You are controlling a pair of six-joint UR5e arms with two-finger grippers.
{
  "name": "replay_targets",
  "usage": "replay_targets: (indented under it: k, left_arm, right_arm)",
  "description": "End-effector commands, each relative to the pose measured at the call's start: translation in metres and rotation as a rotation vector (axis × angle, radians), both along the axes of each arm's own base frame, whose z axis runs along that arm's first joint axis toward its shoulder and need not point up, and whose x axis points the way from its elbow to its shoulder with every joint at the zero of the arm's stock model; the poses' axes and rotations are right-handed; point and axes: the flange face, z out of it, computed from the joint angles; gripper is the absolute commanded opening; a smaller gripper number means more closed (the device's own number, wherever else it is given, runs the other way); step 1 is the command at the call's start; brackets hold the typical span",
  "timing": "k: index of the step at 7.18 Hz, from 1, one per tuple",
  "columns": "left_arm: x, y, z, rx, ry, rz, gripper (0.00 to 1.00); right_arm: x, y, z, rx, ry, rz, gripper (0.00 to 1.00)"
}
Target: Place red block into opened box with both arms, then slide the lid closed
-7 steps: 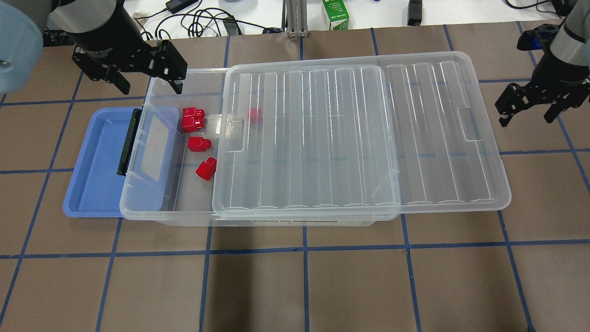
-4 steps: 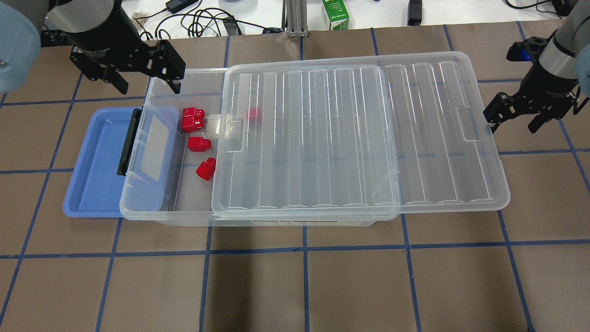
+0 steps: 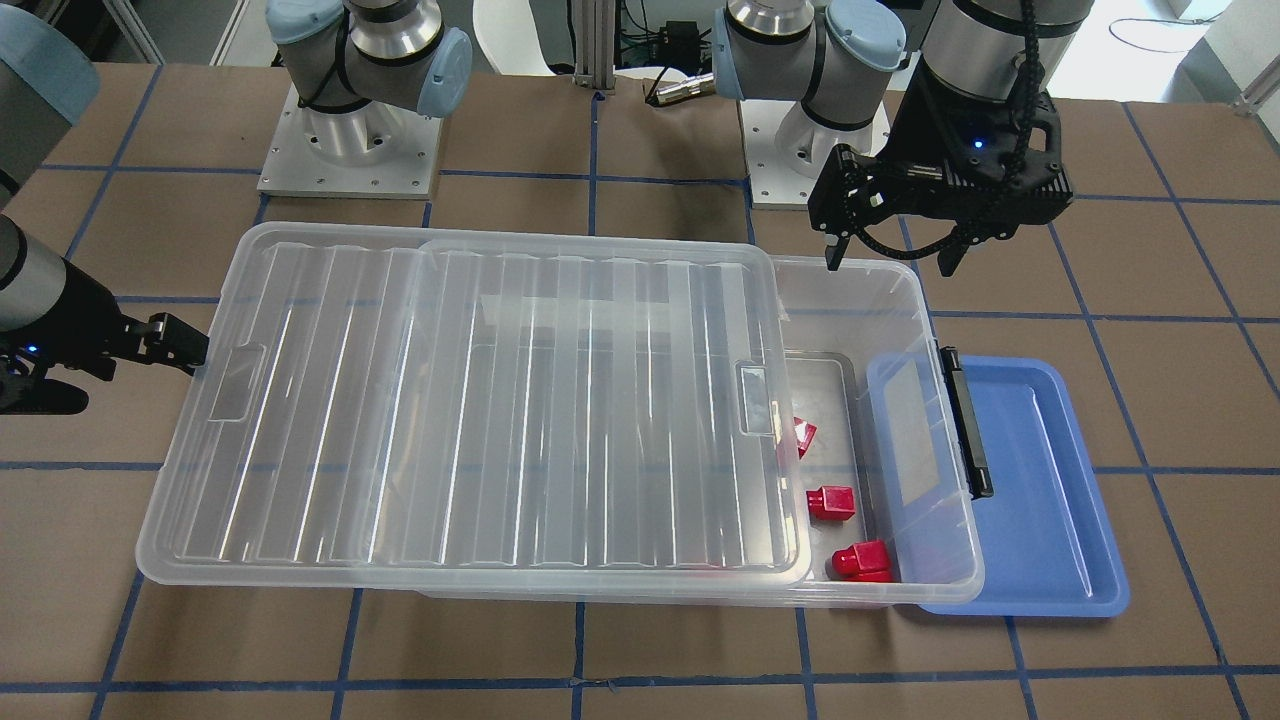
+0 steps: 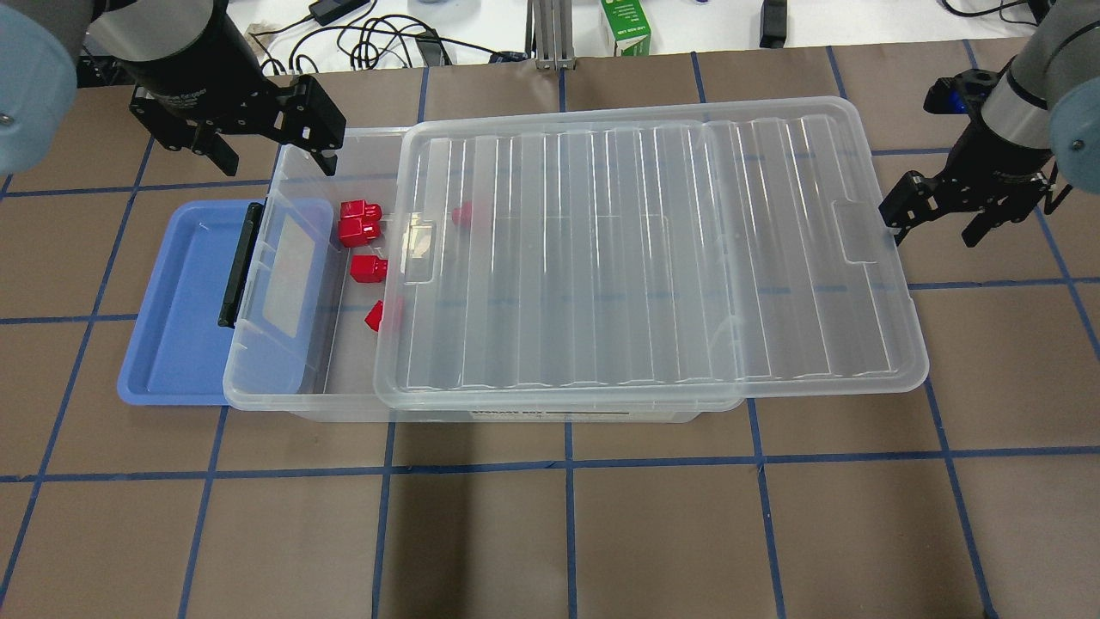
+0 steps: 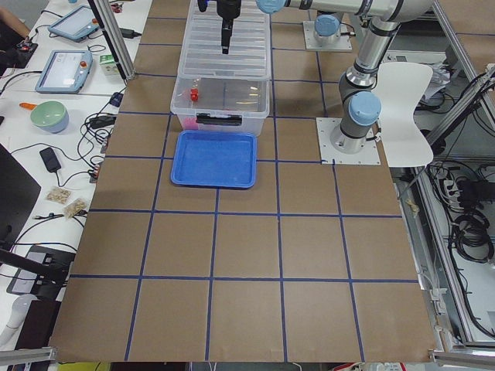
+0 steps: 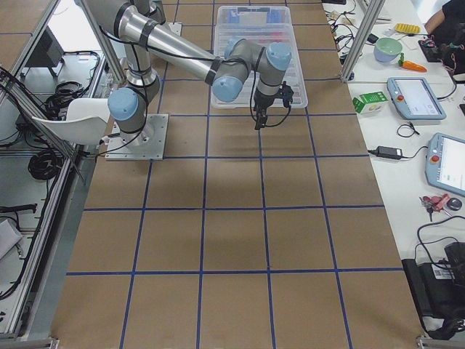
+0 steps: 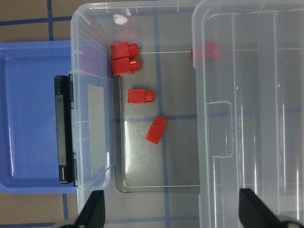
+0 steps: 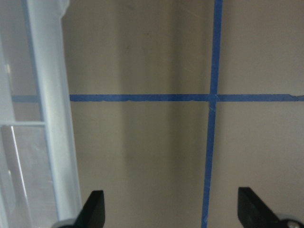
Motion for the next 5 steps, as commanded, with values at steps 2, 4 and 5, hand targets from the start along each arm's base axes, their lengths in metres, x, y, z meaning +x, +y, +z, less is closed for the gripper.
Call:
replay_targets:
  k: [2, 4, 5]
  left_arm:
    - [-0.001, 0.001, -0.001, 0.005, -0.002, -0.002, 1.00]
    - [0.000, 0.000, -0.001, 0.000, -0.003, 0.000, 1.00]
    - [0.001, 0.000, -0.001, 0.000, -0.002, 0.001, 1.00]
  right_arm:
    - [0.055, -0.006, -0.005, -0.001, 0.007, -0.041, 1.00]
    - [0.088, -0.009, -0.010, -0.010, 0.019, -0.066, 1.00]
    - [0.107, -0.009, -0.013, -0.006, 0.025, -0.082, 1.00]
